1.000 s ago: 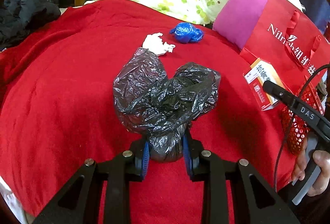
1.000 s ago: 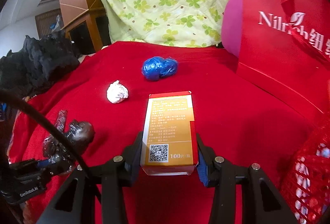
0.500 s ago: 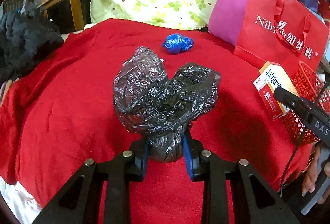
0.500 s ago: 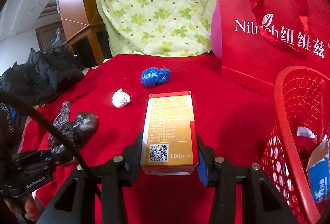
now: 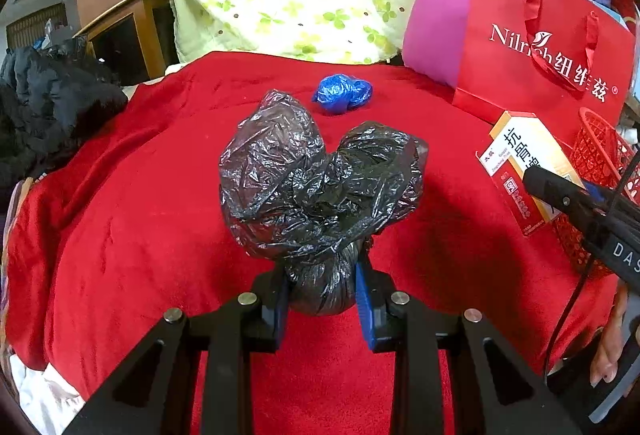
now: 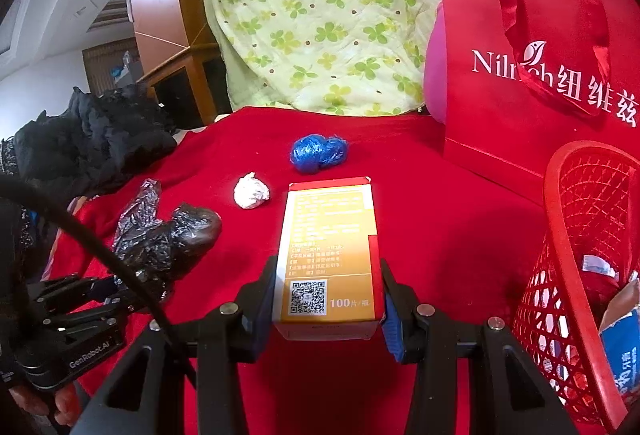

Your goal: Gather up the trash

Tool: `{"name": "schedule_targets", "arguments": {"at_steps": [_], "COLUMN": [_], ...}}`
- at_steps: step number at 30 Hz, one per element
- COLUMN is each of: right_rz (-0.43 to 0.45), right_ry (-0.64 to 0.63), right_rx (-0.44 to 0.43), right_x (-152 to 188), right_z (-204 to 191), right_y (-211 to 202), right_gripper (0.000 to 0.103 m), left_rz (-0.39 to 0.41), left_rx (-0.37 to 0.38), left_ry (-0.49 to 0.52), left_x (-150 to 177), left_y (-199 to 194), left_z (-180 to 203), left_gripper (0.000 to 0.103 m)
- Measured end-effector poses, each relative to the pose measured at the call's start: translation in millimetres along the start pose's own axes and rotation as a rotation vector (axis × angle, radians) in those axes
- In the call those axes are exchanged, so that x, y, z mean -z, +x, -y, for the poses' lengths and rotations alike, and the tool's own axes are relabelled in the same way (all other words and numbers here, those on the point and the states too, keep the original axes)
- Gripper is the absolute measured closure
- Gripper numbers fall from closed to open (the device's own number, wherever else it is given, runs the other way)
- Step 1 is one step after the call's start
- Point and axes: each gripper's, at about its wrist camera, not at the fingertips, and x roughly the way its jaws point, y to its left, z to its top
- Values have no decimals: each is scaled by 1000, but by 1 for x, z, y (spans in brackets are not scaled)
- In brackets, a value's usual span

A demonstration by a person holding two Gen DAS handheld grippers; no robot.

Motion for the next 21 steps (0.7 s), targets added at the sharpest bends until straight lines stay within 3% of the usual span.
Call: {"name": "schedule_targets", "arguments": {"at_steps": [21], "right_rz": [34], "right_ry": [0], "right_rx": [-24], "right_x": [-5], "right_z": [1], "right_y": [-12], "right_gripper": [55], "left_rz": [65], "left_rx": [-75], "left_ry": [26], "left_x": [1], "left_y": [-29], "left_z": [9], "left_gripper": [72]}}
